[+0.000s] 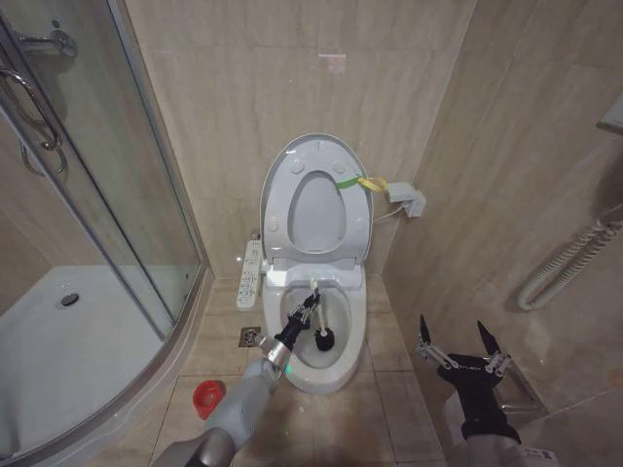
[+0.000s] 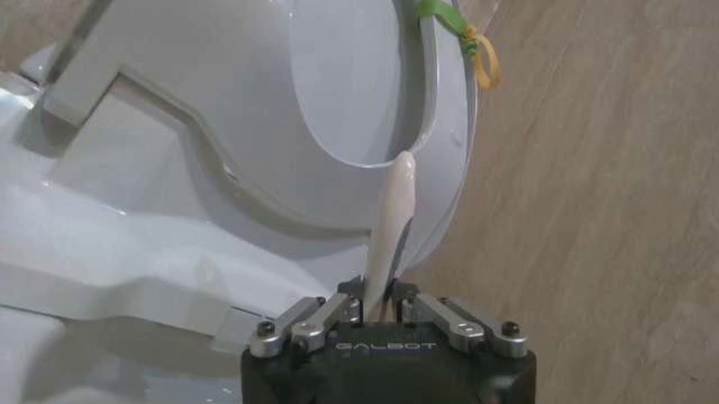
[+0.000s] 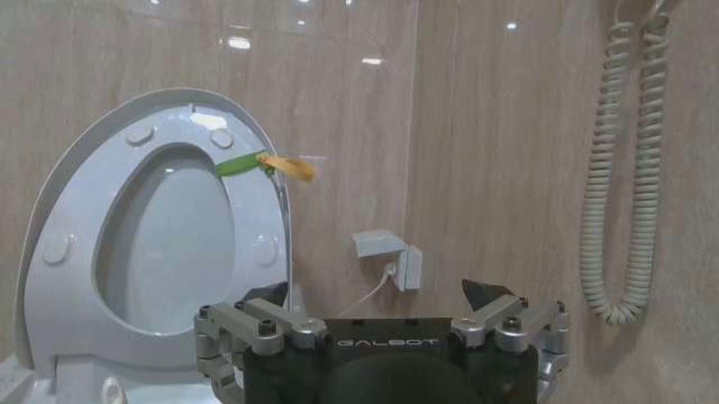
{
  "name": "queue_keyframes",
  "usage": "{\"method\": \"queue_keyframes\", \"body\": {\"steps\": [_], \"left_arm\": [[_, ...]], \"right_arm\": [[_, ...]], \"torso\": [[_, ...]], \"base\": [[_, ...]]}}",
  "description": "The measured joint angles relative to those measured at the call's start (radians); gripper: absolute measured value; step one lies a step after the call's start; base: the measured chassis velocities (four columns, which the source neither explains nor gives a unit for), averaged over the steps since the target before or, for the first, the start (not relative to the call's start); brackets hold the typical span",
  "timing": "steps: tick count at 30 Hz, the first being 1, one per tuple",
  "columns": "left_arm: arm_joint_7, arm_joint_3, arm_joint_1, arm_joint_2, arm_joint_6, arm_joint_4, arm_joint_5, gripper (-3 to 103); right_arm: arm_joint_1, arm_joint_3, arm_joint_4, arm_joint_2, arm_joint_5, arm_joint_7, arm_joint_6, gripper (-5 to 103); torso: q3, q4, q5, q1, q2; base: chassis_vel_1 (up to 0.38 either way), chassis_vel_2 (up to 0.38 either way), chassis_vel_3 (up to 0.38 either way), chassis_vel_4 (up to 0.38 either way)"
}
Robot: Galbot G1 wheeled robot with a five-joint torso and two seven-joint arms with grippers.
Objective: Open the toilet lid, clean the toilet bowl with a toilet brush, close the toilet lid, and flush.
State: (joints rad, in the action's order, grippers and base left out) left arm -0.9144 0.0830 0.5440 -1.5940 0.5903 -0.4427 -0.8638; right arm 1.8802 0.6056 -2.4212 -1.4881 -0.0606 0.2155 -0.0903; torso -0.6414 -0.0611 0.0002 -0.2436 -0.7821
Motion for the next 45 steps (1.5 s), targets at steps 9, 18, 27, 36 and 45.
{"method": "queue_keyframes", "body": {"steps": [9, 18, 27, 36, 45], "left_arm": [[0.028, 0.027, -0.085, -0.014, -0.004, -0.06, -0.079, 15], [0.005, 0.015, -0.025, -0.014, -0.004, -0.023, -0.046, 15], [-0.005, 0.011, -0.005, 0.0, -0.004, -0.028, -0.035, 15], [0.011, 0.006, -0.047, -0.01, -0.006, -0.071, -0.064, 15], [-0.014, -0.009, 0.025, -0.014, 0.004, -0.039, 0.004, 15]], "right_arm": [[0.0, 0.0, 0.0, 0.0, 0.0, 0.0, 0.0, 100], [0.0, 0.0, 0.0, 0.0, 0.0, 0.0, 0.0, 100], [0.0, 0.0, 0.0, 0.0, 0.0, 0.0, 0.0, 100], [0.0, 0.0, 0.0, 0.0, 0.0, 0.0, 0.0, 100], [0.0, 0.0, 0.0, 0.0, 0.0, 0.0, 0.0, 100]], "torso": [[0.0, -0.0006, 0.0, 0.0, 0.0], [0.0, 0.0001, -0.0004, 0.0, 0.0], [0.0, -0.0002, -0.0003, 0.0, 0.0], [0.0, -0.0005, -0.0003, 0.0, 0.0], [0.0, 0.0001, -0.0001, 0.0, 0.0]], "base": [[0.0, 0.0, 0.0, 0.0], [0.0, 0.0, 0.0, 0.0], [0.0, 0.0, 0.0, 0.0], [0.0, 0.0, 0.0, 0.0], [0.0, 0.0, 0.0, 0.0]]}}
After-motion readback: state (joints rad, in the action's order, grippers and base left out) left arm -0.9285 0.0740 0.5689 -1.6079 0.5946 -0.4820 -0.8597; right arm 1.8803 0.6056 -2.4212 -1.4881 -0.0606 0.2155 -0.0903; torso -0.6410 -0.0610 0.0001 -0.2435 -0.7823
